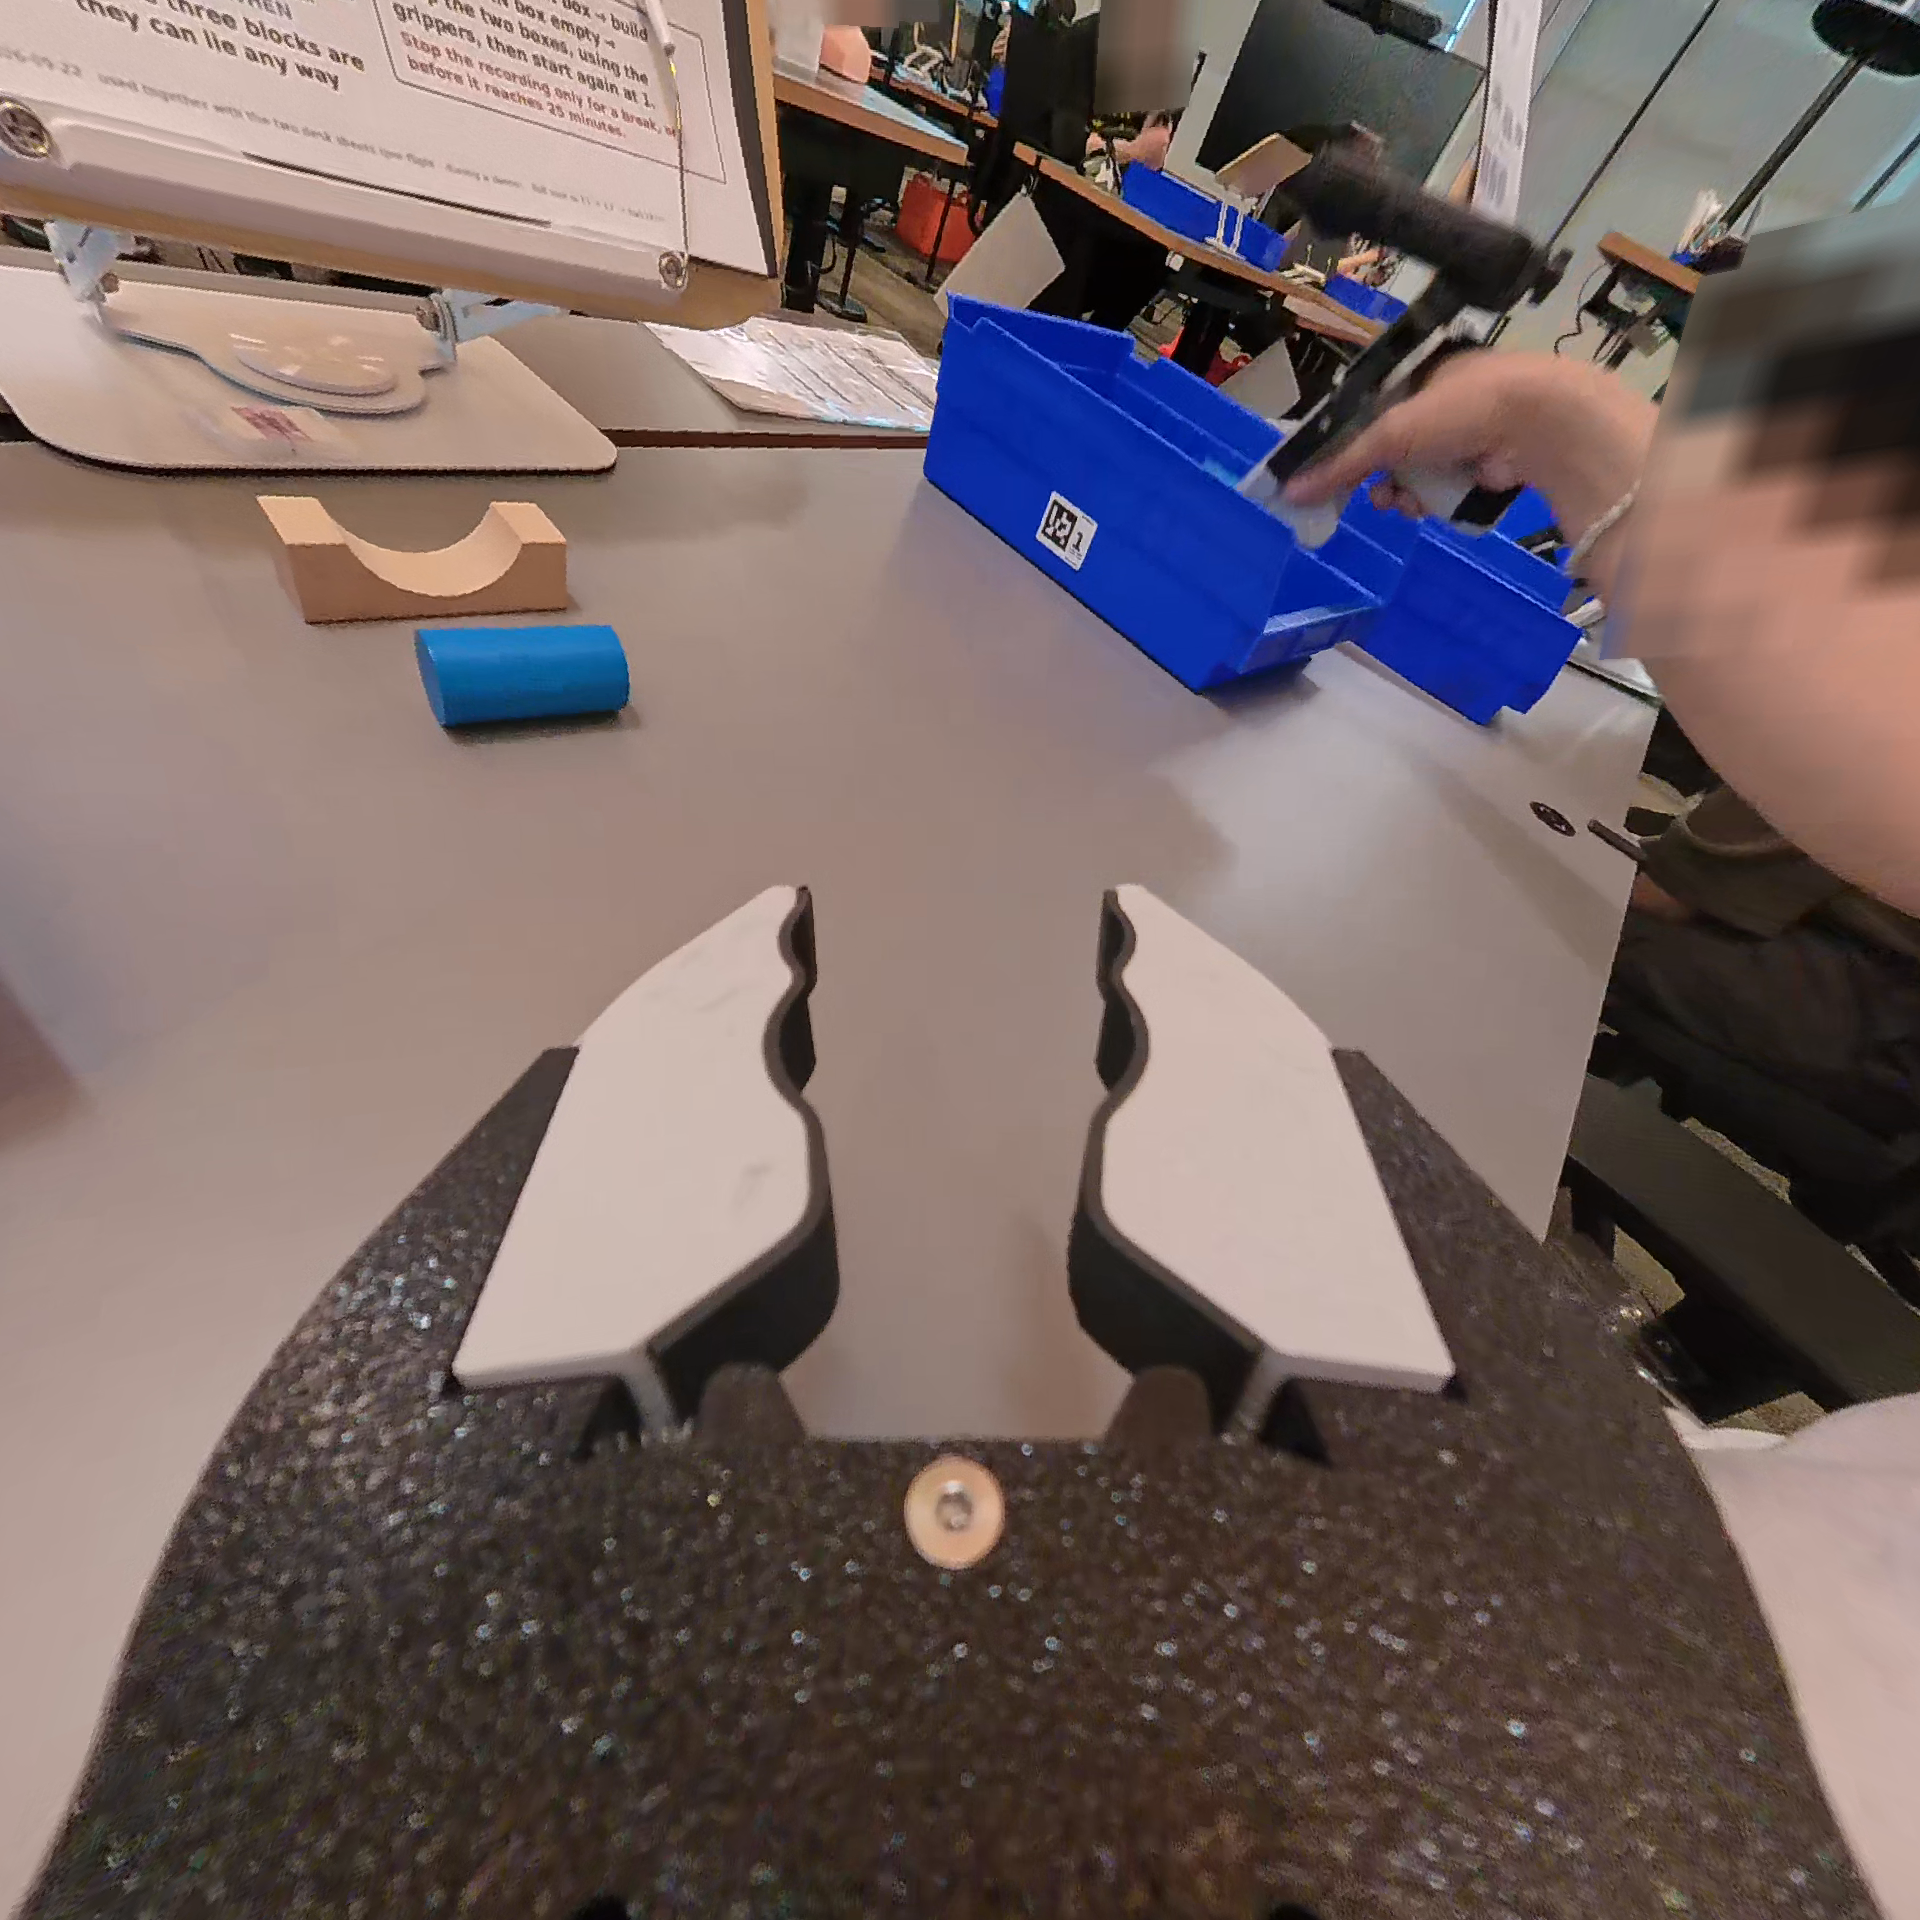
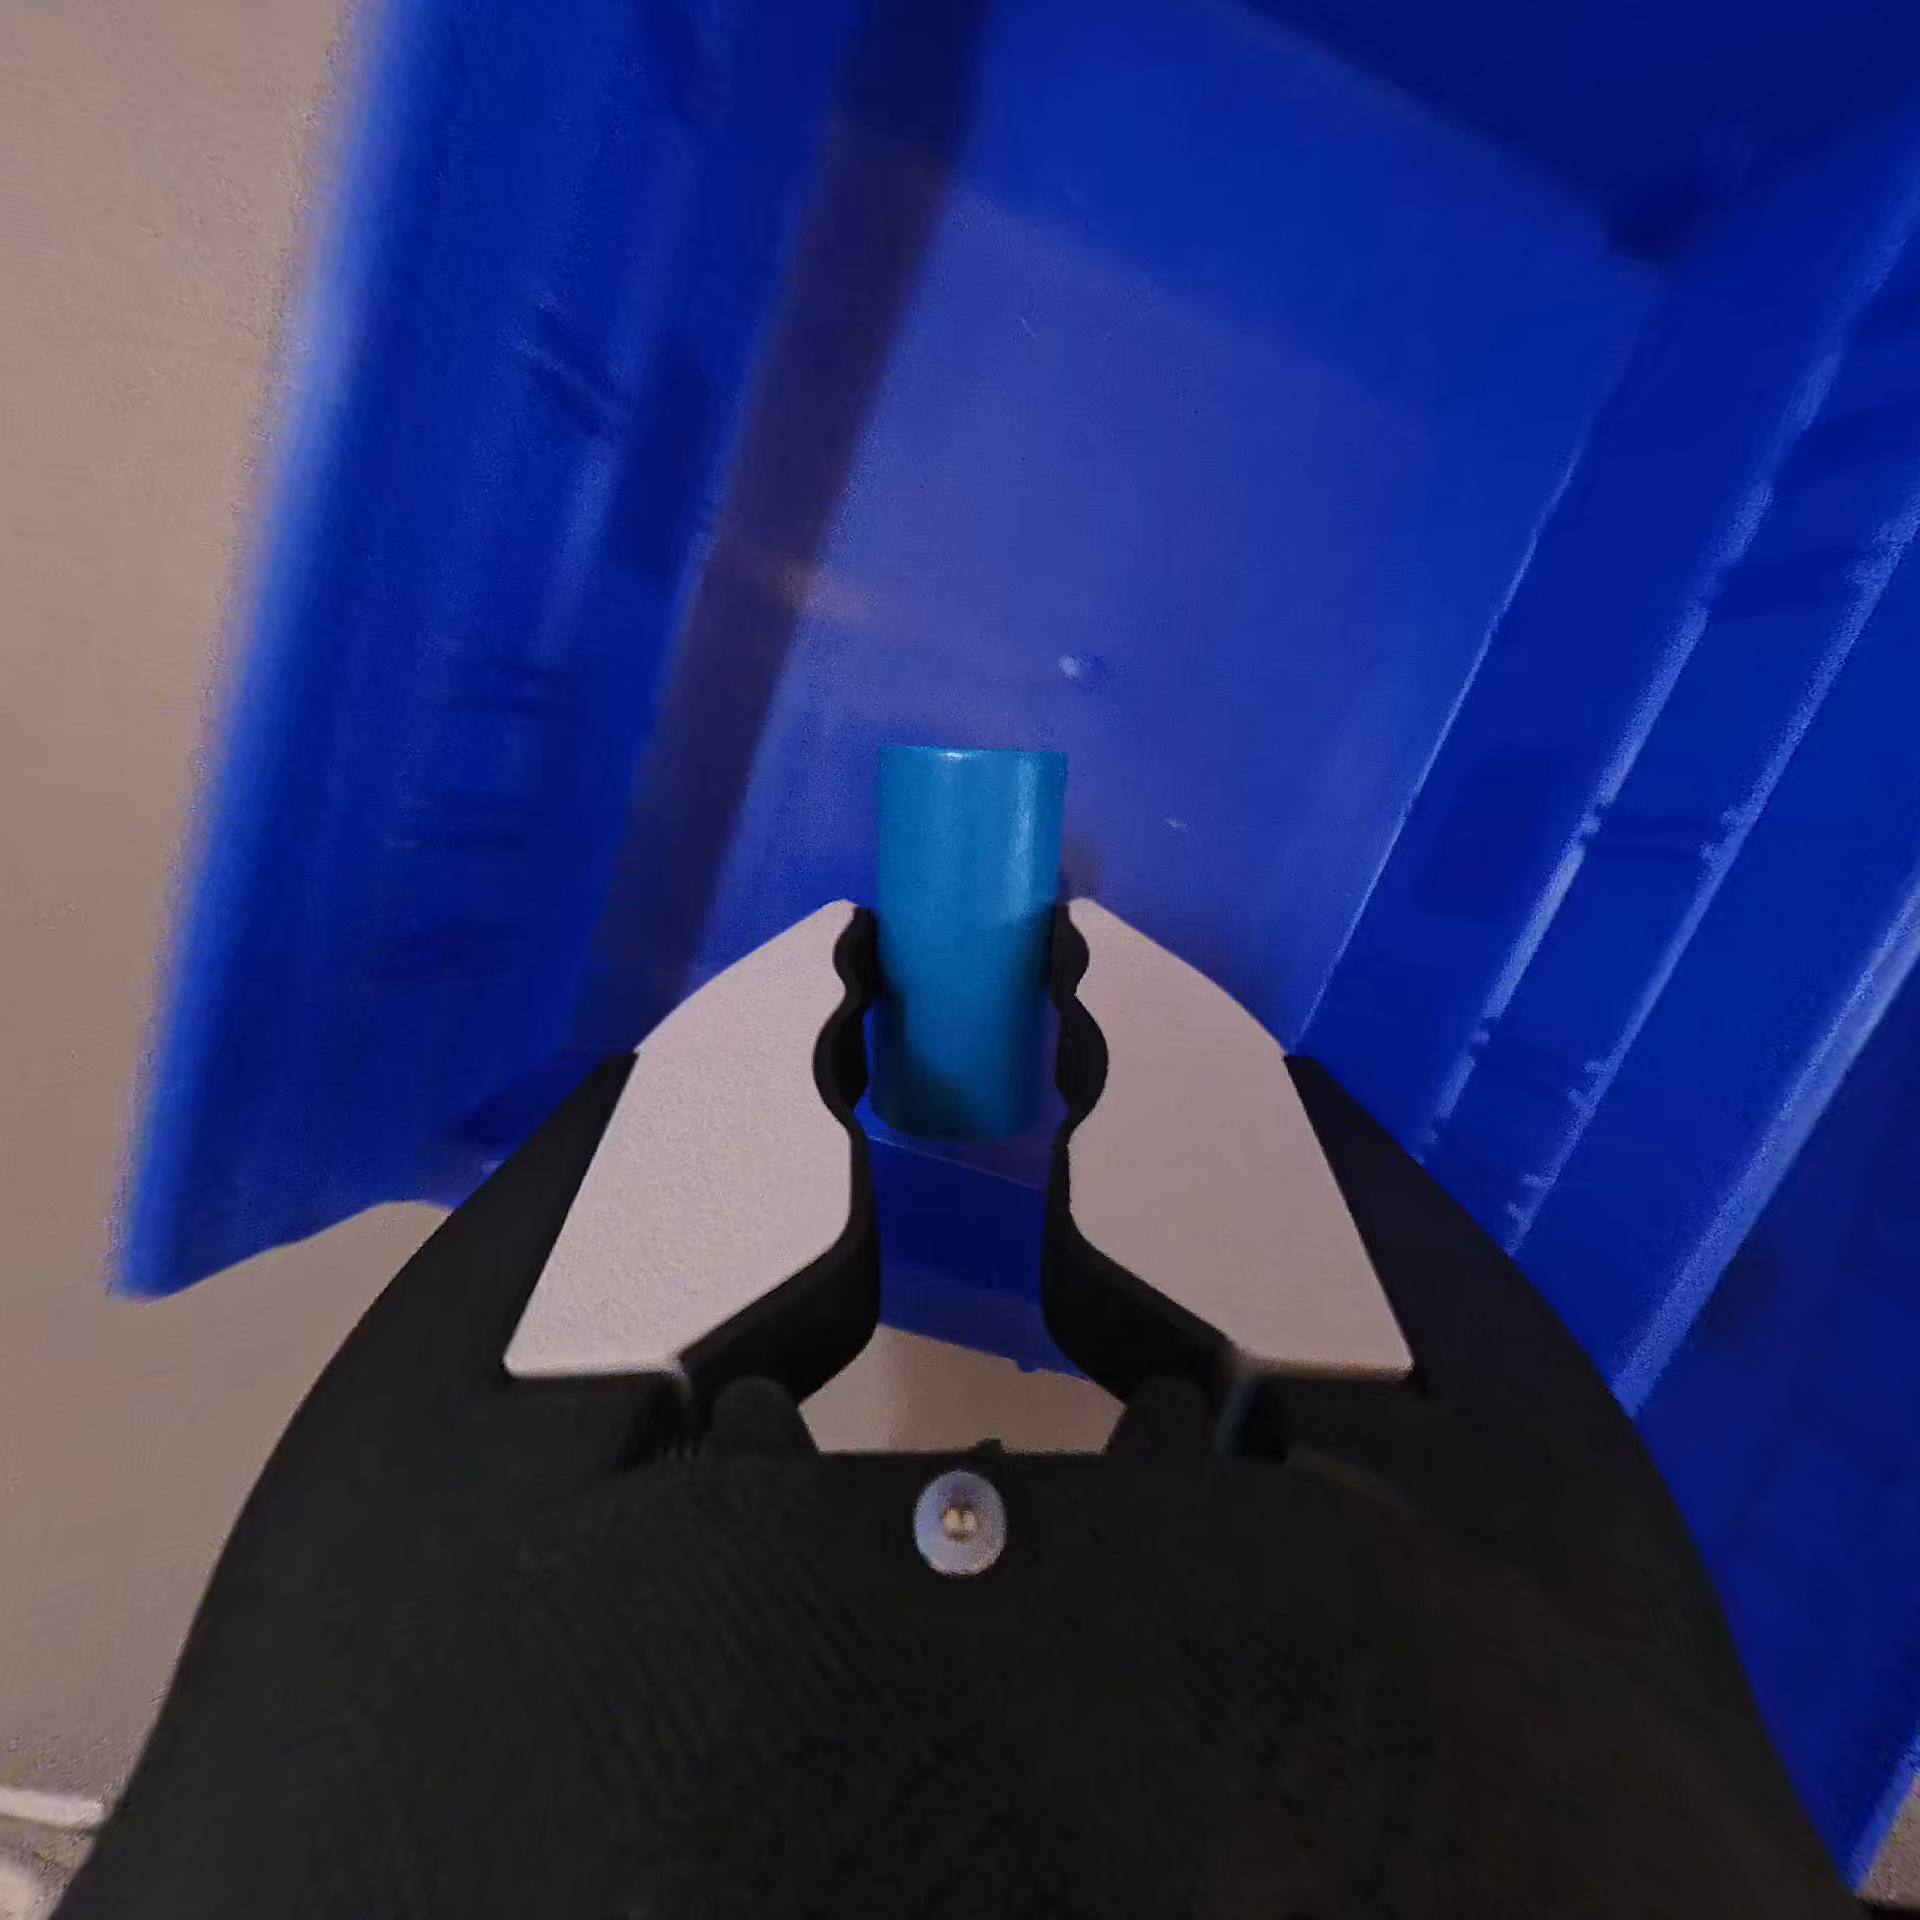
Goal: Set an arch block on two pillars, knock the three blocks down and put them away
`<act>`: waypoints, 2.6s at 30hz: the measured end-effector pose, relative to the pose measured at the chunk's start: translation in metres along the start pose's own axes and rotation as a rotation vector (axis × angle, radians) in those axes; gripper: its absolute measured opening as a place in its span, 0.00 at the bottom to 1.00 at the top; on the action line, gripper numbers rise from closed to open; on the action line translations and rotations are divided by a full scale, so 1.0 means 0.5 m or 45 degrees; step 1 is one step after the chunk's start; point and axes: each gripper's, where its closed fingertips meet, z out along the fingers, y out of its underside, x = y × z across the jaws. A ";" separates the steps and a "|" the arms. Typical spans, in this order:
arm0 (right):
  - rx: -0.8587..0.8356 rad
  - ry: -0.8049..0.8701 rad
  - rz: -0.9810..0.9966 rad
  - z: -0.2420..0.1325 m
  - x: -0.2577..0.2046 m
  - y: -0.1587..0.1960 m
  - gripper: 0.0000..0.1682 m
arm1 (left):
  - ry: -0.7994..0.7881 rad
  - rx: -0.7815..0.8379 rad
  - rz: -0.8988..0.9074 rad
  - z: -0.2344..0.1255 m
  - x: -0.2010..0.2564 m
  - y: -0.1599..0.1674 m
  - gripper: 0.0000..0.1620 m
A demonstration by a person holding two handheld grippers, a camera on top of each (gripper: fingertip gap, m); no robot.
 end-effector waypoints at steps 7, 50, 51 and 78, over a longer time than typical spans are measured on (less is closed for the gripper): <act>-0.155 0.095 0.118 0.051 0.057 0.072 0.20 | 0.008 0.025 0.013 -0.001 0.012 -0.016 0.32; 0.101 -0.331 -1.457 0.155 -0.806 -0.360 0.37 | -0.027 0.123 -0.098 -0.092 -0.019 0.020 0.32; 0.086 -0.342 -1.471 0.158 -0.809 -0.358 0.37 | -0.038 0.125 -0.104 -0.096 -0.024 0.022 0.32; 0.349 -0.341 -1.202 -0.070 -0.620 -0.287 0.19 | -0.345 0.111 0.014 -0.054 -0.064 -0.001 0.32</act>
